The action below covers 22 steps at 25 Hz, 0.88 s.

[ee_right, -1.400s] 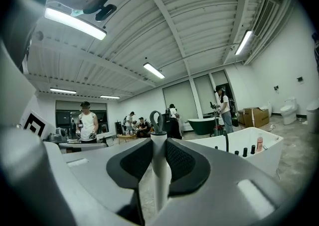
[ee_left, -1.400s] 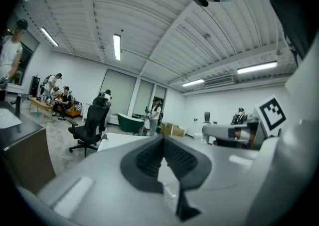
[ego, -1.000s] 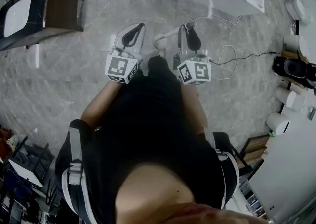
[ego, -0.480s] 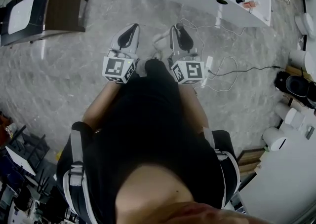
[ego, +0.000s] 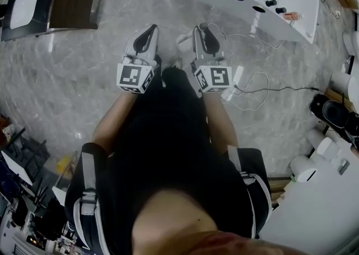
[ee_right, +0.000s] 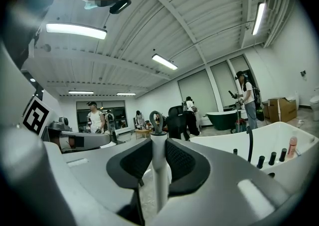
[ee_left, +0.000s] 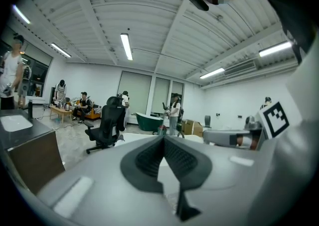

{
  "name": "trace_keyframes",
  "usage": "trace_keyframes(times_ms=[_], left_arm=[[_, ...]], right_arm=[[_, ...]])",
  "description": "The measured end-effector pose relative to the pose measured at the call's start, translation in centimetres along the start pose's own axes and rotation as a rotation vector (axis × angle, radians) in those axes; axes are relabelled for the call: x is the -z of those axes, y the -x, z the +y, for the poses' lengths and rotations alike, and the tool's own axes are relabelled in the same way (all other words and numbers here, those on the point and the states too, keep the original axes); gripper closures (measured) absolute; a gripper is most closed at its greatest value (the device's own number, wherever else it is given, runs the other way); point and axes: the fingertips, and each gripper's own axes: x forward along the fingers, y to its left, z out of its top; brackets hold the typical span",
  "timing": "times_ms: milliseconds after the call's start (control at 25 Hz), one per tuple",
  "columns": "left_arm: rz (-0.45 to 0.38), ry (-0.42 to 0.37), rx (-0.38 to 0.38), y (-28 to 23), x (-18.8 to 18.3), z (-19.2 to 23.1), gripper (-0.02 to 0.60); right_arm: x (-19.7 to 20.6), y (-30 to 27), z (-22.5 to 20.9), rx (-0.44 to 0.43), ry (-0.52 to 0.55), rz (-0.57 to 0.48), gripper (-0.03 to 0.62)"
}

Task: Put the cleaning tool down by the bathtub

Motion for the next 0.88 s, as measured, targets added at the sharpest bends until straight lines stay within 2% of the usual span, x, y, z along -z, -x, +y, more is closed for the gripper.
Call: trace_keyframes(times_ms=[200, 520, 880], left_arm=[[0.007, -0.014, 0.025, -2.3, 0.9, 1.5, 0.574], [0.050, 0.006, 0.054, -6.8, 2.6, 5.1, 0.574], [0.068, 0.007, 0.049, -12.7, 5.8, 9.8, 0.574]], right_arm=[[0.8, -2.7, -1.0, 0.001, 0.012, 0.001, 0.505], [2.3, -7.7, -3.2, 0.040, 0.016, 0.031, 0.505], [6.5, -14.5, -5.6, 0.046, 0.015, 0.066, 0.505]])
